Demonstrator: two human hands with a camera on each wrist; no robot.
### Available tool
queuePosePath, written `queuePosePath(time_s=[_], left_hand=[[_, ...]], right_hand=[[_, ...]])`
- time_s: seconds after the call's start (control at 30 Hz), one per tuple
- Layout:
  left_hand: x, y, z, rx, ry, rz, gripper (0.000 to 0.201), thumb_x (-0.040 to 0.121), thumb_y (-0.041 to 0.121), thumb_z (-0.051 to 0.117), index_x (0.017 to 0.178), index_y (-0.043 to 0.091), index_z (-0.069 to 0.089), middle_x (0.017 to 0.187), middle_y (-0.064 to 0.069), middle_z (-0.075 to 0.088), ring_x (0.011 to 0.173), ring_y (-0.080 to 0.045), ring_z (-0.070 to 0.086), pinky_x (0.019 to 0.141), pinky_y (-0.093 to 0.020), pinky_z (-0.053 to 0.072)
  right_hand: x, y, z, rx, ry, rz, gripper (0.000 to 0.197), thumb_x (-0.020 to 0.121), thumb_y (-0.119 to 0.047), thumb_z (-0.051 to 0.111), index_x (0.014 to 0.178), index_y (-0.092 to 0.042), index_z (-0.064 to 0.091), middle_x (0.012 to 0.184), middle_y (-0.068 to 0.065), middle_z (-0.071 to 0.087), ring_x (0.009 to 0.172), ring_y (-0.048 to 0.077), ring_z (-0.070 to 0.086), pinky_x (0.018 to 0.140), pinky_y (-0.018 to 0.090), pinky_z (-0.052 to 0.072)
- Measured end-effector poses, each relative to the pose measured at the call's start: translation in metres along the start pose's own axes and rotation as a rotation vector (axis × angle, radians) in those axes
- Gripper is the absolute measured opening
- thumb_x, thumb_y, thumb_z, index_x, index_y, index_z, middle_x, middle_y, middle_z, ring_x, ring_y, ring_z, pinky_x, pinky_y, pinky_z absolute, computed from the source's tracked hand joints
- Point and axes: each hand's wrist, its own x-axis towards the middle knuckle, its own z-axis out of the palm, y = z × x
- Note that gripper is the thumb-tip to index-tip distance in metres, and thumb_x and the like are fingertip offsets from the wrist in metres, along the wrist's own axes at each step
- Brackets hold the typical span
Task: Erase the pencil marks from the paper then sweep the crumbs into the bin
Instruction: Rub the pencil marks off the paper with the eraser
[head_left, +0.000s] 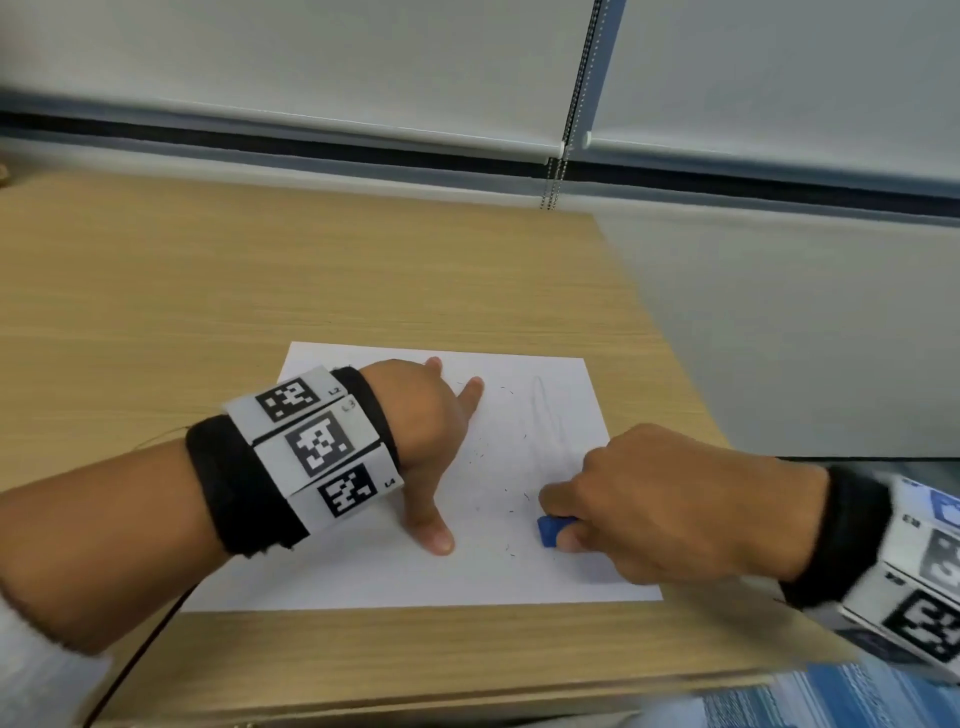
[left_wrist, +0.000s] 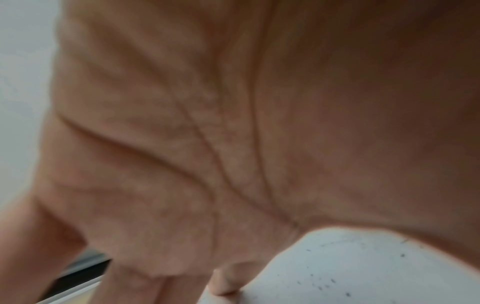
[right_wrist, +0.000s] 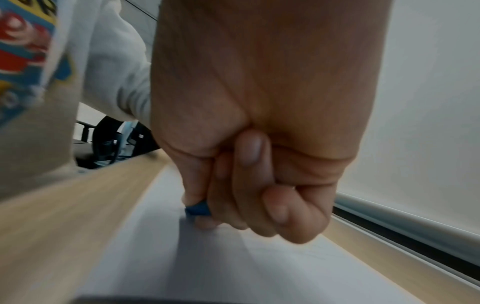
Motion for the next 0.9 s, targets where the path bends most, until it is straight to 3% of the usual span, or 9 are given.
queuePosePath(time_s=[0.17, 0.27, 0.43, 0.6, 0.7, 0.9], left_hand=[[0.001, 0.001, 0.000, 0.004, -0.025, 0.004, 0.149, 0.062, 0.065, 0.078, 0.140, 0.018, -0.040, 0.153, -0.021, -0.032, 0.147, -0.041, 0.007, 0.114, -0.054, 0.024], [-0.001, 0.003, -0.002, 0.008, -0.020, 0.001, 0.146, 0.065, 0.062, 0.077, 0.141, 0.017, -0.039, 0.154, -0.021, -0.030, 0.147, -0.042, 0.004, 0.115, -0.054, 0.021], [0.003, -0.001, 0.000, 0.002, -0.025, 0.003, 0.150, 0.061, 0.064, 0.079, 0.140, 0.018, -0.040, 0.154, -0.022, -0.030, 0.147, -0.041, 0.008, 0.114, -0.054, 0.026], [0.002, 0.002, 0.000, -0.004, -0.013, 0.003, 0.149, 0.063, 0.061, 0.080, 0.142, 0.016, -0.038, 0.154, -0.022, -0.029, 0.147, -0.043, 0.007, 0.114, -0.054, 0.024], [0.002, -0.002, 0.001, -0.012, -0.027, 0.014, 0.151, 0.060, 0.067, 0.078, 0.139, 0.018, -0.041, 0.153, -0.022, -0.031, 0.146, -0.040, 0.014, 0.113, -0.051, 0.029], [0.004, -0.003, 0.002, -0.035, -0.030, 0.012, 0.149, 0.062, 0.065, 0.078, 0.140, 0.018, -0.040, 0.153, -0.022, -0.031, 0.147, -0.040, 0.012, 0.114, -0.052, 0.027]], right_hand=[[-0.004, -0.004, -0.001, -0.007, -0.043, 0.011, 0.021, 0.098, -0.037, 0.039, 0.099, -0.021, 0.052, 0.061, -0.006, 0.034, 0.048, 0.014, 0.032, 0.058, 0.033, 0.034], [0.005, 0.003, -0.001, 0.044, 0.021, 0.063, 0.024, 0.098, -0.038, 0.038, 0.093, -0.019, 0.052, 0.060, -0.006, 0.038, 0.049, 0.014, 0.035, 0.059, 0.033, 0.038], [-0.011, -0.005, 0.004, 0.128, -0.099, 0.040, 0.022, 0.098, -0.038, 0.039, 0.086, -0.022, 0.047, 0.061, -0.006, 0.037, 0.051, 0.013, 0.035, 0.058, 0.033, 0.033], [0.019, 0.005, -0.008, 0.119, -0.019, 0.123, 0.027, 0.098, -0.039, 0.040, 0.083, -0.019, 0.048, 0.064, -0.007, 0.041, 0.054, 0.013, 0.039, 0.056, 0.033, 0.032], [0.035, 0.015, -0.010, 0.132, 0.036, 0.171, 0.029, 0.098, -0.037, 0.039, 0.081, -0.016, 0.049, 0.065, -0.004, 0.044, 0.056, 0.015, 0.041, 0.055, 0.032, 0.032], [-0.001, 0.004, 0.007, 0.171, 0.034, 0.120, 0.024, 0.098, -0.041, 0.038, 0.082, -0.023, 0.043, 0.062, -0.007, 0.038, 0.056, 0.018, 0.042, 0.056, 0.033, 0.032]])
